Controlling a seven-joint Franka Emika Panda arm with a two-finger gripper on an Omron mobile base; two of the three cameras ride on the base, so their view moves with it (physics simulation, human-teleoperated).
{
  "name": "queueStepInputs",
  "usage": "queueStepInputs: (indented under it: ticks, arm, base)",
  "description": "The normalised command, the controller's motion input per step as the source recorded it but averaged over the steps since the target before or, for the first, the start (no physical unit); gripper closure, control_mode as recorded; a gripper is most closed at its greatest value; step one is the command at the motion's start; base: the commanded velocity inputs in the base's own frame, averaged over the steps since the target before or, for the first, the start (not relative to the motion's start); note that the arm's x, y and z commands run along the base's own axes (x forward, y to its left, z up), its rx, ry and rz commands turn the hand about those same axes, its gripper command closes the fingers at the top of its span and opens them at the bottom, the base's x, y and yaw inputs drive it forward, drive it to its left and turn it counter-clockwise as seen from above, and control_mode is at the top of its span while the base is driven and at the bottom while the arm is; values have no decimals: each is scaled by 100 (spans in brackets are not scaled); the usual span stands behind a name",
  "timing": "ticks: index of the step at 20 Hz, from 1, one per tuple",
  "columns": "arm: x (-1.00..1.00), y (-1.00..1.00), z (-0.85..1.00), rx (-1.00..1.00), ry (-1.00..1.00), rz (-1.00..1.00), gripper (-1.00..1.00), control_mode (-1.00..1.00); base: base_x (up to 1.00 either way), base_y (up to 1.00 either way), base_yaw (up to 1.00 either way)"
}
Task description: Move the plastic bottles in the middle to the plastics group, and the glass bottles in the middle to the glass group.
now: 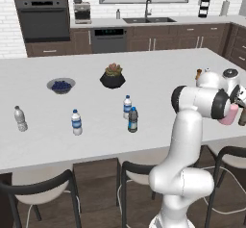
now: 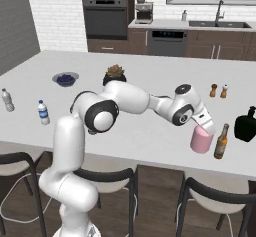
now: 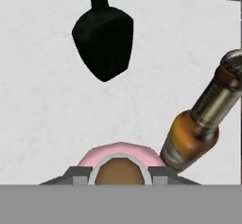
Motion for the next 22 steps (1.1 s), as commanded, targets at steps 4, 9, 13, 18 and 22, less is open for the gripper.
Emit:
queueStepInputs:
  ticks: [4, 9, 13, 18, 22]
  arm:
    - [-4, 0, -25, 0, 0, 0, -100, -100]
    - [-2, 1, 2, 0, -1, 1, -100, -100]
    - [-9, 8, 22, 0, -4, 6, -100, -100]
    - [-8, 9, 46, 0, -8, 7, -100, -100]
    - [-36, 21, 50, 0, -3, 10, -100, -100]
  base:
    - [0, 0, 0]
    - [0, 0, 0]
    - [0, 0, 0]
    - [0, 0, 0]
    - [0, 0, 0]
